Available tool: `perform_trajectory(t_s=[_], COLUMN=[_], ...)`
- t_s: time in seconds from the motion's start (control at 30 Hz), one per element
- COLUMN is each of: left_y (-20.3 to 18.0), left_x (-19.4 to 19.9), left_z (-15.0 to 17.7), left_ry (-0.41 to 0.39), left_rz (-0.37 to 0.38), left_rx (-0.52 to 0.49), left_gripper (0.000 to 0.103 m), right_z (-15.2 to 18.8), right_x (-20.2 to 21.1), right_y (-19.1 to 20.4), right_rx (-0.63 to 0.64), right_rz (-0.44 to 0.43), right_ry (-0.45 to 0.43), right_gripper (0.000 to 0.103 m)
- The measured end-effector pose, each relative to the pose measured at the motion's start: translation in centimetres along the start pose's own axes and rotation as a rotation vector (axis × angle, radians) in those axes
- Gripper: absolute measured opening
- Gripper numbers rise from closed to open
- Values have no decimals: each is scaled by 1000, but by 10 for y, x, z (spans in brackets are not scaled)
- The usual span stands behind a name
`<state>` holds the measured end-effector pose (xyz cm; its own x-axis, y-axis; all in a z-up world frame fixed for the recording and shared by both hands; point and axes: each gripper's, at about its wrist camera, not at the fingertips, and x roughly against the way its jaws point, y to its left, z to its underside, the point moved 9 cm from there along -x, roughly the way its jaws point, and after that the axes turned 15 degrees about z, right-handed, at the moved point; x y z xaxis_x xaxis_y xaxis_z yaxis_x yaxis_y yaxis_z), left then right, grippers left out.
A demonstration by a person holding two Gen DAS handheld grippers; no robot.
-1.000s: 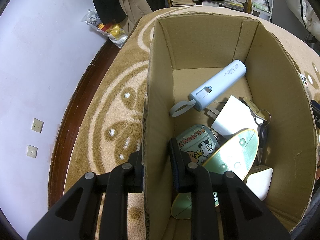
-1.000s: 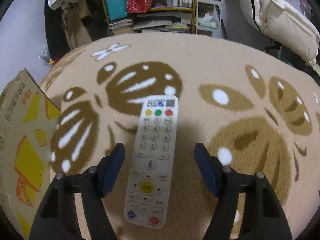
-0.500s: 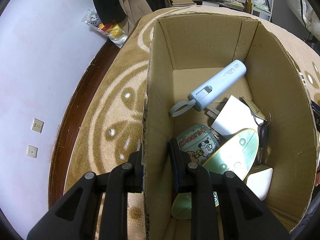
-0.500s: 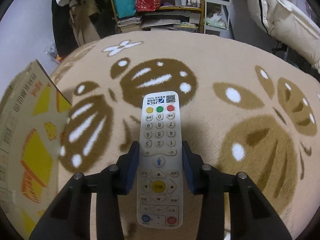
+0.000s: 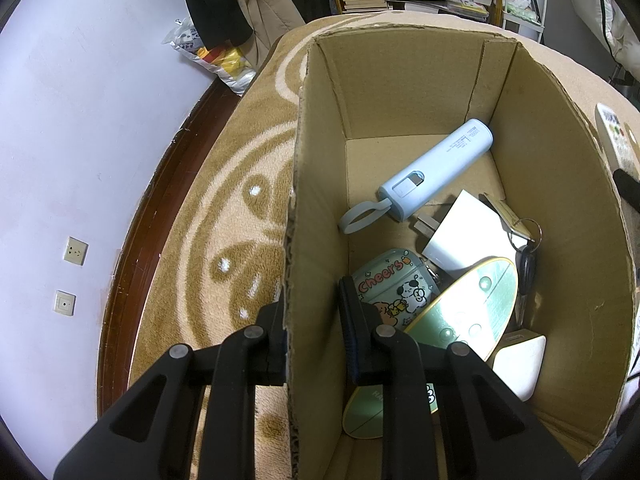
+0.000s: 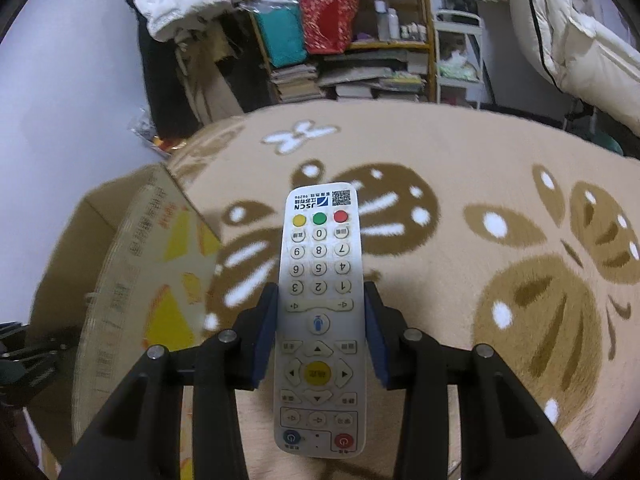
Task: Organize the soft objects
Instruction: 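Lift the white TV remote over the box and release it inside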
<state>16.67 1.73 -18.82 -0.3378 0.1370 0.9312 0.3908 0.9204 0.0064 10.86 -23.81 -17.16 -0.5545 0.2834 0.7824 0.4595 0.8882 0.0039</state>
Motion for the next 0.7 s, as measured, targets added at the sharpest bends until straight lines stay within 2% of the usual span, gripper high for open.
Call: perform_trajectory(t_s=[0.33,0.7], left_y=[0,-1], left_x=[0,0], left_z=[0,0], left_ry=[0,1], left_rz=[0,-1], left_rx=[0,0], left_gripper=[21,21], right_z=[-14,-11], right_x=[39,72], right_y=[48,90], right_rx=[-20,60], right_rz=[-209,-280], right_ry=[-17,-49], right_gripper=[43,43])
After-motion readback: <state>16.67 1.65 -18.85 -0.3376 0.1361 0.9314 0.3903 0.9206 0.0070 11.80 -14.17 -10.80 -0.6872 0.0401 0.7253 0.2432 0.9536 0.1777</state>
